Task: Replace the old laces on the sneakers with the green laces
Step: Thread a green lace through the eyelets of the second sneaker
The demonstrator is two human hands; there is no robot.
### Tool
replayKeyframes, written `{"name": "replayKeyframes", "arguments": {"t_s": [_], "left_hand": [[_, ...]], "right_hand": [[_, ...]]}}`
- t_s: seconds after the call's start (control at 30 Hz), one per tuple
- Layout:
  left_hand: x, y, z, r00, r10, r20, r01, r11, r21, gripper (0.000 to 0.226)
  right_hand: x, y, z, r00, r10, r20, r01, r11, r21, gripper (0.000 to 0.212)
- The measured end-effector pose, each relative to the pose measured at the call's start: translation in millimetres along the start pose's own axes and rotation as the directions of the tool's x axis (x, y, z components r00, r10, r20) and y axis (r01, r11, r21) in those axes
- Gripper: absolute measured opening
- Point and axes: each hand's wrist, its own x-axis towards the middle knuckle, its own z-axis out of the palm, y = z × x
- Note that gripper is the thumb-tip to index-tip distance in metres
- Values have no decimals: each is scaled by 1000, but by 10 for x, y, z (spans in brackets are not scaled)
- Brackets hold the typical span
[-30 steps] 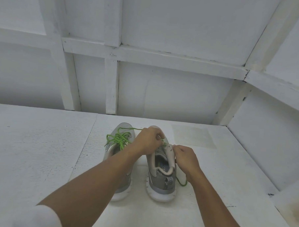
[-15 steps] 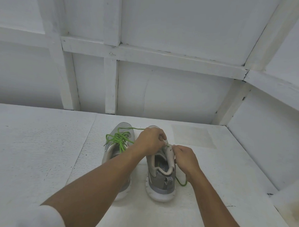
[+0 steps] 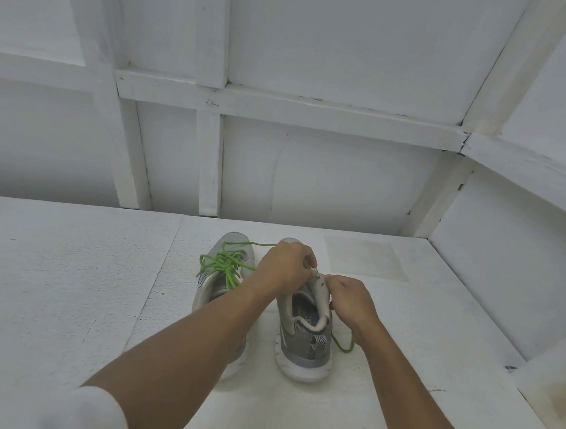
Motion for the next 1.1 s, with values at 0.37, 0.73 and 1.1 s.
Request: {"name": "replayKeyframes", "arguments": {"t_s": [0.37, 0.73, 1.1], "left_hand": [[33, 99, 8, 989, 146, -3, -137, 939, 314, 19], [4, 132, 86, 993, 115, -6, -109, 954, 279, 14], [-315, 151, 211, 957, 70, -280, -31, 989, 142, 25]], "right_hand": [[8, 10, -3, 1000, -1, 1, 1, 1000, -11, 36], [-12, -49, -77, 995, 50, 90, -51, 999, 13, 45], [93, -78, -194, 983, -37, 178, 13, 991, 133, 18]]}}
